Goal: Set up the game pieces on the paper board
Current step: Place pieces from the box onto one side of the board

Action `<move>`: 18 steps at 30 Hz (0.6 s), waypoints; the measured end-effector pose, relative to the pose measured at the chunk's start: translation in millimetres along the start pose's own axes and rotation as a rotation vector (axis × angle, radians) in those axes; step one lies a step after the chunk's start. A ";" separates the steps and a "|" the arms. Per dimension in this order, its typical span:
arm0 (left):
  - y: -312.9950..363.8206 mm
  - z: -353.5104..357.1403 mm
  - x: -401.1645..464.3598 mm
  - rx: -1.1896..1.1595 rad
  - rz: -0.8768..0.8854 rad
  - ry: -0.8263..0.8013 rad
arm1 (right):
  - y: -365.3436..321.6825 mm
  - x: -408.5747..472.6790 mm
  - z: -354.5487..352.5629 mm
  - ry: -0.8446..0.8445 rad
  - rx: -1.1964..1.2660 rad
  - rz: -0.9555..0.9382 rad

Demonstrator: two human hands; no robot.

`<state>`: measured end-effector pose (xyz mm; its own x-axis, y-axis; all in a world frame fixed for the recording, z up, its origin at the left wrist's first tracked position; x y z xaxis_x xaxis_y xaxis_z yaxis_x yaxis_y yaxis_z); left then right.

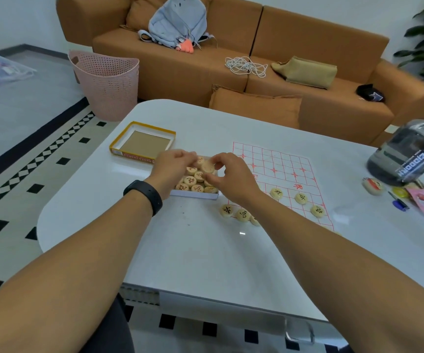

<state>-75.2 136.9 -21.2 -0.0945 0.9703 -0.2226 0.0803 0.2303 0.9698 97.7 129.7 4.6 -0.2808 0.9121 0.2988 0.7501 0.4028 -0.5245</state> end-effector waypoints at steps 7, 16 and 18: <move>0.8 -42.9 29.3 0.875 0.254 0.278 | -7.5 18.6 25.8 -0.116 -0.104 0.027; -10.6 -22.3 49.3 1.136 0.239 0.278 | -6.7 48.0 63.6 -0.256 -0.186 0.110; -11.8 -28.6 51.8 1.131 0.226 0.277 | -4.0 50.2 67.4 -0.259 -0.163 0.123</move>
<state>-109.4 182.4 -41.3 -0.1659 0.9804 0.1066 0.9409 0.1250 0.3148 40.3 179.1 -32.0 -0.3095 0.9507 0.0173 0.8678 0.2899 -0.4035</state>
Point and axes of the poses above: each hand's wrist, its own x-axis towards the middle knuckle, its own z-axis out of the palm, y = z × x, the point moved 8 cm from there along x, towards the middle knuckle, and after that the axes turned 7 degrees about -z, right-handed, at the moved point
